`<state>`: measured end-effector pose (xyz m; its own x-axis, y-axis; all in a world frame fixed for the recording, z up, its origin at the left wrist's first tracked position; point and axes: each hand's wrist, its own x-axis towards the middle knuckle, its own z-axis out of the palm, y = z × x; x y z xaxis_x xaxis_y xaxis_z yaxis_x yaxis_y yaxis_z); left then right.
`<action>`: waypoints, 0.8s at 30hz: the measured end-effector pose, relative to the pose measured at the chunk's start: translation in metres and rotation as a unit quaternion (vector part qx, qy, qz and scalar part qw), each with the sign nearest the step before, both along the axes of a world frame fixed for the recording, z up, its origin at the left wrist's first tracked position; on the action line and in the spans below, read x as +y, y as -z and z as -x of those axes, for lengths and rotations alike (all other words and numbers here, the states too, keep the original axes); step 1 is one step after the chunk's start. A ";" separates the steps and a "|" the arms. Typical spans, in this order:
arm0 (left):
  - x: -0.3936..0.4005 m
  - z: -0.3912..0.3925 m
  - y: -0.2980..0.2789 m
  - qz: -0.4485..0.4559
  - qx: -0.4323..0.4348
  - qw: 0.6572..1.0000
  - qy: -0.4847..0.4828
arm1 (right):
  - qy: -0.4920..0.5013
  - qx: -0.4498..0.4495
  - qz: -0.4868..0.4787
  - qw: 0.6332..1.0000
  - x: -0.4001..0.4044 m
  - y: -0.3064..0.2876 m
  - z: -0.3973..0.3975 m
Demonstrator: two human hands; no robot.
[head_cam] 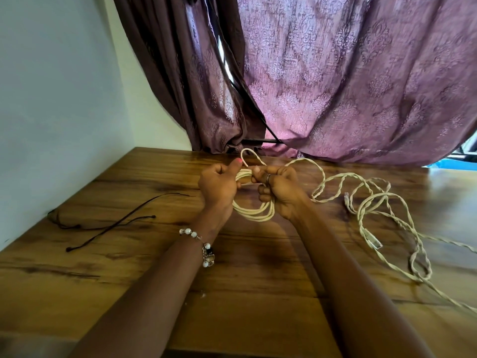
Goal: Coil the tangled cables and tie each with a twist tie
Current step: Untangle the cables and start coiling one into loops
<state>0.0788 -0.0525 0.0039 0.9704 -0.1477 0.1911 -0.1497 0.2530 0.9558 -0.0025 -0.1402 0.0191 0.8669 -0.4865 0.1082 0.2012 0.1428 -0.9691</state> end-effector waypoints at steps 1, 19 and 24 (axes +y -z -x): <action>0.000 -0.001 0.001 -0.006 0.001 1.000 -0.015 | 0.006 0.004 -0.016 1.000 0.002 0.000 -0.002; -0.004 -0.004 0.012 -0.134 -0.219 0.966 -0.027 | 0.124 0.023 0.023 0.992 0.007 0.007 -0.006; -0.002 0.001 0.007 -0.108 -0.156 0.982 0.010 | 0.158 0.005 0.016 0.987 0.009 0.008 -0.007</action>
